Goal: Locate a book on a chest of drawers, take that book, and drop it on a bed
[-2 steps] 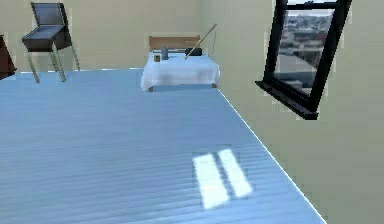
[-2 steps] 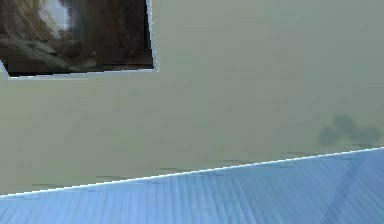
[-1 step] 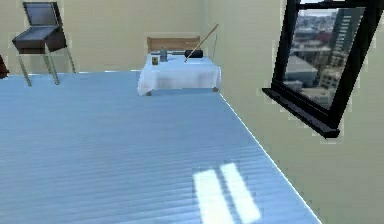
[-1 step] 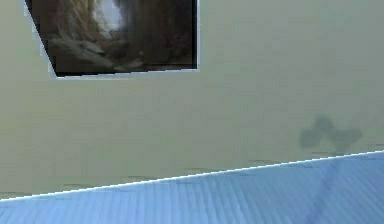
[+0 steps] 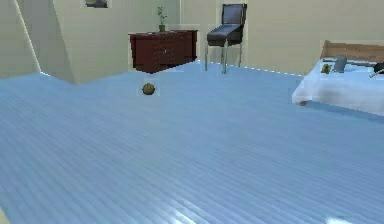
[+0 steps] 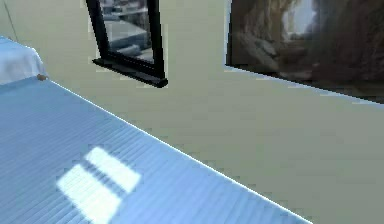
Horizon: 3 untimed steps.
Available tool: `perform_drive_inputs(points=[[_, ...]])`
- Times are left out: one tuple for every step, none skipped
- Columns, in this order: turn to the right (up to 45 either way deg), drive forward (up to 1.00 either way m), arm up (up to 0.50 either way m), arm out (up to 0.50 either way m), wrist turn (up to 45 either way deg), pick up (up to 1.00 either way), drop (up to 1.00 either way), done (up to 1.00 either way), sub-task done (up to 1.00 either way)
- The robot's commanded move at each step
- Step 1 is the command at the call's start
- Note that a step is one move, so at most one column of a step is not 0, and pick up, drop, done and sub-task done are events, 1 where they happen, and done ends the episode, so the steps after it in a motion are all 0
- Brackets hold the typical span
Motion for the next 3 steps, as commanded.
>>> perform_drive_inputs(points=[[0.0,0.85,0.0,0.0,0.0,0.0,0.0,0.0,0.0],[-33.0,0.0,0.0,0.0,0.0,0.0,0.0,0.0,0.0],[0.0,1.0,0.0,0.0,0.0,0.0,0.0,0.0,0.0]])
